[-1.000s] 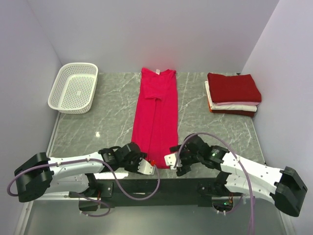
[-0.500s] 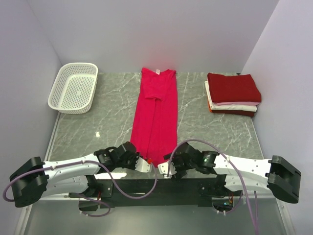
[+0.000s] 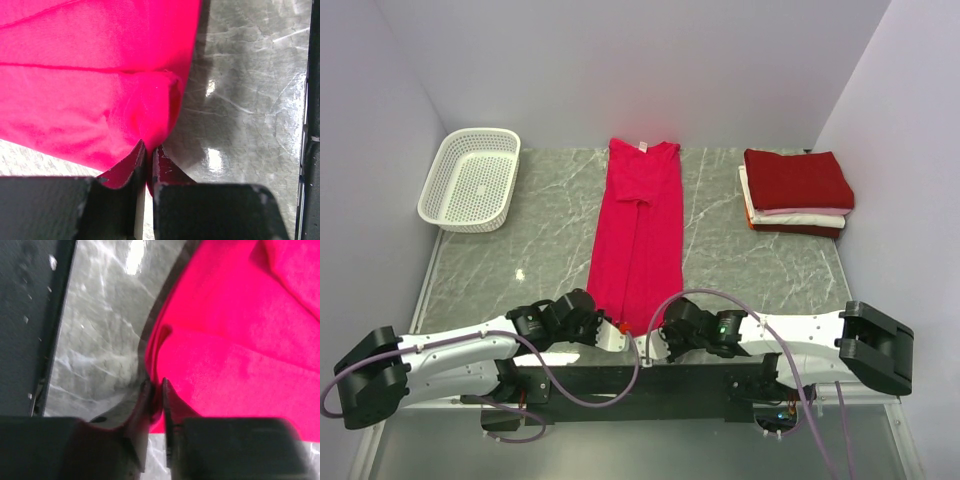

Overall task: Fold and stack the t-shirts
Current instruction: Fold the tshirt

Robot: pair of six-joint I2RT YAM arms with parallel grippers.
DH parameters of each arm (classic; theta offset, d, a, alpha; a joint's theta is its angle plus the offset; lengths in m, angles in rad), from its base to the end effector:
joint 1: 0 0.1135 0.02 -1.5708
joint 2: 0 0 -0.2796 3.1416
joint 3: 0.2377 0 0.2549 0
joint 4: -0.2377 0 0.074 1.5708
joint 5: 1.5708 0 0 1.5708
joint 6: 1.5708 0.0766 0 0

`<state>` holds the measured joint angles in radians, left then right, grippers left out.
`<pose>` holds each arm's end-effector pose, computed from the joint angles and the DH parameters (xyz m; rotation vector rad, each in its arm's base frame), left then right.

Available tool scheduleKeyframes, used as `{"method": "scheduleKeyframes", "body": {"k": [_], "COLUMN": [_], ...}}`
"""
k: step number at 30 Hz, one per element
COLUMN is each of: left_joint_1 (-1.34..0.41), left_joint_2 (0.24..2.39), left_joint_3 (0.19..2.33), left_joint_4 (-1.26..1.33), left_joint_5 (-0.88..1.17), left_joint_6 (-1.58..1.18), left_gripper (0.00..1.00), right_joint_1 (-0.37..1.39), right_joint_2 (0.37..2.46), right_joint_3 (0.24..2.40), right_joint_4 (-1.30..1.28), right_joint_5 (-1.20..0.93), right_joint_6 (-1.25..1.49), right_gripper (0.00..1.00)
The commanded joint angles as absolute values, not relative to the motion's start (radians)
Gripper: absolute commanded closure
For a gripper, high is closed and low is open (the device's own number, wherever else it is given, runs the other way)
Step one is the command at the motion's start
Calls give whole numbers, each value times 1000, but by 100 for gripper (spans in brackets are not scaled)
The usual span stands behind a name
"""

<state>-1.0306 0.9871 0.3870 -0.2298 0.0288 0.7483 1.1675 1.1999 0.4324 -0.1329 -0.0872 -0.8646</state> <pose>0.1040 -0.1777 0.1453 1.8779 1.5054 -0.1658 0.0849 0.2160 0.1275 -2.1291 1.2749 0.2374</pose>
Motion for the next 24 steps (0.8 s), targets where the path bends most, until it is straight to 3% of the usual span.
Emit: {"method": "scheduleKeyframes", "body": {"k": [1, 2, 6, 14, 24], "left_joint_1": [-1025, -1023, -1008, -839, -525], "left_joint_2": [962, 957, 934, 994, 1414], "left_joint_3": [390, 393, 406, 517, 857], "left_joint_4": [-224, -227, -239, -161, -46], "left_joint_5": [49, 48, 46, 161, 388], "left_joint_6": [756, 756, 756, 825, 948], "left_gripper": [99, 100, 100, 100, 100], "right_joint_1": [1170, 1170, 1125, 815, 537], "right_joint_2": [1181, 1171, 1102, 1075, 1452], "right_joint_3": [445, 443, 477, 620, 966], "right_joint_4": [-153, -149, -164, -213, -196], "right_joint_5": [-20, -20, -72, -247, -319], "right_joint_6": [-856, -851, -809, -779, -810], "right_gripper": [95, 100, 100, 100, 100]}}
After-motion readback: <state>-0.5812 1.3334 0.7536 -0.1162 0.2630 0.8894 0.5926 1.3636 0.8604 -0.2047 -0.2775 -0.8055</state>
